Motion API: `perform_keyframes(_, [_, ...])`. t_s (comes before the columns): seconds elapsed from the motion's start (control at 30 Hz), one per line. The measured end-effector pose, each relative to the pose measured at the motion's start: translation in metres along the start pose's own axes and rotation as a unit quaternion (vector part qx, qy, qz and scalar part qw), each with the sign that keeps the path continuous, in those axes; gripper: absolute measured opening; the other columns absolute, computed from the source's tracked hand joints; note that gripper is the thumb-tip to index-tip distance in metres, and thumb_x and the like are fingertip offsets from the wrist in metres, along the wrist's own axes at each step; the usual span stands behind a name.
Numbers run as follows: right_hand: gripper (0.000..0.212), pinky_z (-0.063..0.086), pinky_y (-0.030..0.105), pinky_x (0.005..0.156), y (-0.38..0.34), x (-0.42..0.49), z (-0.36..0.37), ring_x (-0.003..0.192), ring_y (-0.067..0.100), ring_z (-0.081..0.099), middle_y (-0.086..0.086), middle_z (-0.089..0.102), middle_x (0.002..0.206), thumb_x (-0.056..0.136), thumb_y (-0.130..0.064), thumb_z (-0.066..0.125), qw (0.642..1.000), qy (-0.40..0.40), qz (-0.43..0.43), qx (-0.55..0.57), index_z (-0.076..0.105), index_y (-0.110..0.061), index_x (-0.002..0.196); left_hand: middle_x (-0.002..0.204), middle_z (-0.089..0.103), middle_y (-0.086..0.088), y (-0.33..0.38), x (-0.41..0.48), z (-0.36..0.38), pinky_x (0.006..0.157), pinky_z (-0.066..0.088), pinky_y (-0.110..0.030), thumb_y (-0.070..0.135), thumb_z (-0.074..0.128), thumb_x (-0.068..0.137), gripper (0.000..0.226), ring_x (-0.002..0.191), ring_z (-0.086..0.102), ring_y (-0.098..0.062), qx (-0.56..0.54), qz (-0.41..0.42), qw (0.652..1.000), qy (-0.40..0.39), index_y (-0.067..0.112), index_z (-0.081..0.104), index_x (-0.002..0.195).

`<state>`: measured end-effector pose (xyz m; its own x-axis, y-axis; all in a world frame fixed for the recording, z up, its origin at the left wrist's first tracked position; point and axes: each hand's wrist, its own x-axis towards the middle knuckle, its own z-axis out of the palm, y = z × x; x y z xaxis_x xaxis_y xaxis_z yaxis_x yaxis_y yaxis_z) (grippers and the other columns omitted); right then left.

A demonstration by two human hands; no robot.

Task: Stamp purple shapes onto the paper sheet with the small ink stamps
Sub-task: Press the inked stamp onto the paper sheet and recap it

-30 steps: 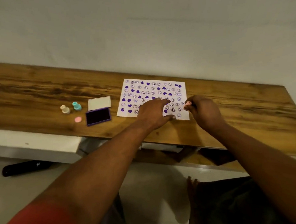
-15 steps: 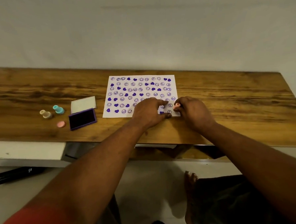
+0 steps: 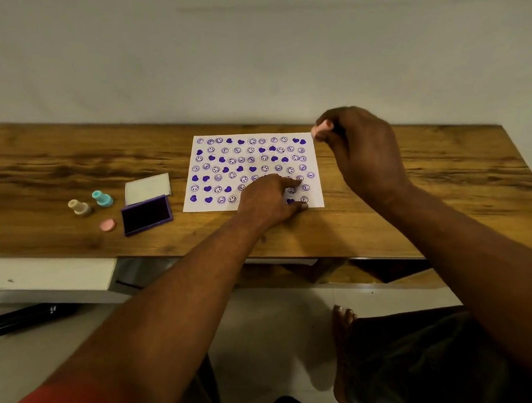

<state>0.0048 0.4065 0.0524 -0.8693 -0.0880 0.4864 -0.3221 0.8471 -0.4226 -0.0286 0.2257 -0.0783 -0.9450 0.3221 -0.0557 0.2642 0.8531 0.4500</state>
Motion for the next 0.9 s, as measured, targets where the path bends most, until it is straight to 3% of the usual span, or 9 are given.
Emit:
perform_keyframes(0.1, [0.025, 0.049, 0.029, 0.078, 0.007, -0.007, 0.01, 0.093, 0.017, 0.064, 0.005, 0.072, 0.107, 0.102, -0.031, 0.057, 0.999, 0.035, -0.018, 0.014, 0.069, -0.012, 0.114, 0.13, 0.064, 0.009, 0.001, 0.0, 0.0, 0.093, 0.049, -0.037, 0.073, 0.073, 0.077, 0.067, 0.121, 0.06, -0.018, -0.008, -0.006, 1.0, -0.001, 0.048, 0.059, 0.139])
perform_keyframes(0.2, [0.026, 0.043, 0.039, 0.086, 0.031, -0.054, 0.057, 0.106, 0.033, 0.063, 0.015, 0.068, 0.119, 0.104, -0.022, 0.054, 0.98, -0.178, 0.058, -0.075, 0.067, -0.008, 0.122, 0.127, 0.066, 0.007, 0.001, 0.0, 0.0, 0.092, 0.049, -0.036, 0.072, 0.073, 0.078, 0.067, 0.12, 0.06, -0.019, -0.002, 0.001, 1.0, 0.005, 0.047, 0.06, 0.139])
perform_keyframes(0.27, [0.03, 0.044, 0.043, 0.088, 0.043, -0.08, 0.076, 0.11, 0.038, 0.061, 0.018, 0.066, 0.123, 0.104, -0.02, 0.054, 0.964, -0.235, 0.088, -0.093, 0.063, -0.006, 0.129, 0.129, 0.066, 0.006, 0.002, -0.001, 0.0, 0.093, 0.05, -0.037, 0.074, 0.072, 0.078, 0.068, 0.121, 0.06, -0.019, 0.001, 0.007, 1.0, 0.004, 0.046, 0.061, 0.139])
perform_keyframes(0.43, [0.026, 0.049, 0.041, 0.076, 0.049, -0.073, 0.083, 0.097, 0.038, 0.066, 0.018, 0.07, 0.108, 0.099, -0.022, 0.062, 0.968, -0.207, 0.077, -0.118, 0.066, -0.007, 0.119, 0.126, 0.066, 0.006, 0.005, -0.002, 0.0, 0.089, 0.047, -0.035, 0.074, 0.071, 0.077, 0.067, 0.12, 0.06, -0.019, 0.003, 0.001, 1.0, 0.008, 0.047, 0.061, 0.138])
perform_keyframes(0.9, [0.026, 0.048, 0.036, 0.074, 0.06, -0.077, 0.085, 0.098, 0.037, 0.067, 0.013, 0.072, 0.112, 0.097, -0.024, 0.064, 0.977, -0.178, 0.058, -0.098, 0.067, -0.012, 0.121, 0.135, 0.065, 0.009, 0.004, -0.002, -0.006, 0.094, 0.048, -0.038, 0.072, 0.078, 0.07, 0.072, 0.124, 0.06, -0.017, -0.014, -0.014, 1.0, -0.007, 0.05, 0.061, 0.136])
